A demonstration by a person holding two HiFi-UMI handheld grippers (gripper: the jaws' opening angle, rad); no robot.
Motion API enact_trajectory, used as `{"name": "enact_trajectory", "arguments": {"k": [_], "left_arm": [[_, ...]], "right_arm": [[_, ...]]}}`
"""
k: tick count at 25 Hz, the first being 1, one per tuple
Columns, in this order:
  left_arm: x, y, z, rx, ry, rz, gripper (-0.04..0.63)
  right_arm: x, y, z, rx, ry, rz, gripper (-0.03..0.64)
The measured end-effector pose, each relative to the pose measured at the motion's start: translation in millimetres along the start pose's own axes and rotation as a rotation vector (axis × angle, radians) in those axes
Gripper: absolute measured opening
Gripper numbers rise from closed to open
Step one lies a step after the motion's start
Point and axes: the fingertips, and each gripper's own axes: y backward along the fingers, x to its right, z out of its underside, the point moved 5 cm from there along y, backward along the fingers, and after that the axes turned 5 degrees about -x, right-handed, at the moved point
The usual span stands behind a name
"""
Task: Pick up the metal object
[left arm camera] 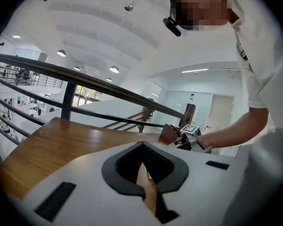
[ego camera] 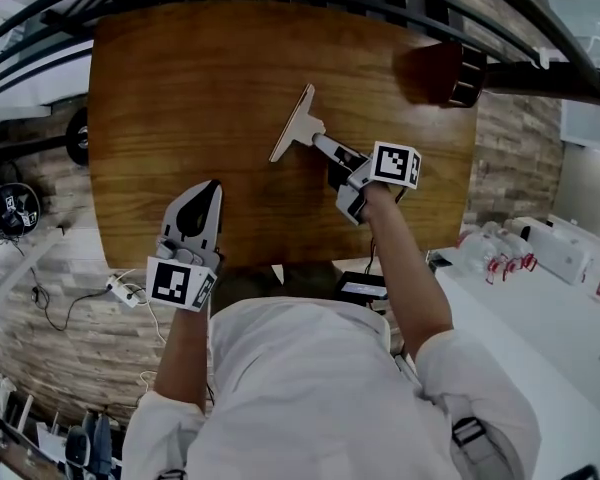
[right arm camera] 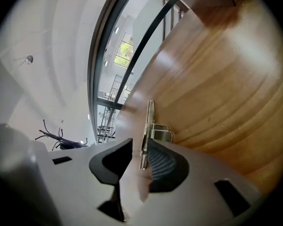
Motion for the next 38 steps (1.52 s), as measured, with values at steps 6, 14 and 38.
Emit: {"name": "enact_trajectory", "arguments": {"k": [6, 14, 38], "left_arm": [[0.6, 7.5, 1.3, 0.007, 0.003, -0.015, 0.01], [7.2, 14.9, 5.6, 0.014, 0.01, -0.021, 0.01], [133.1, 49.6, -112.0, 0.175, -0.112, -0.063, 0.009]], "right_arm": [[4.5, -2.2, -4.3, 0.015, 0.003, 0.01, 0.036], [-0.1, -0.9, -3.3, 0.024, -0.004, -0.008, 0.025], [-191.5, 242.2, 5.4, 0.635, 0.855, -0.231, 0.025]]}}
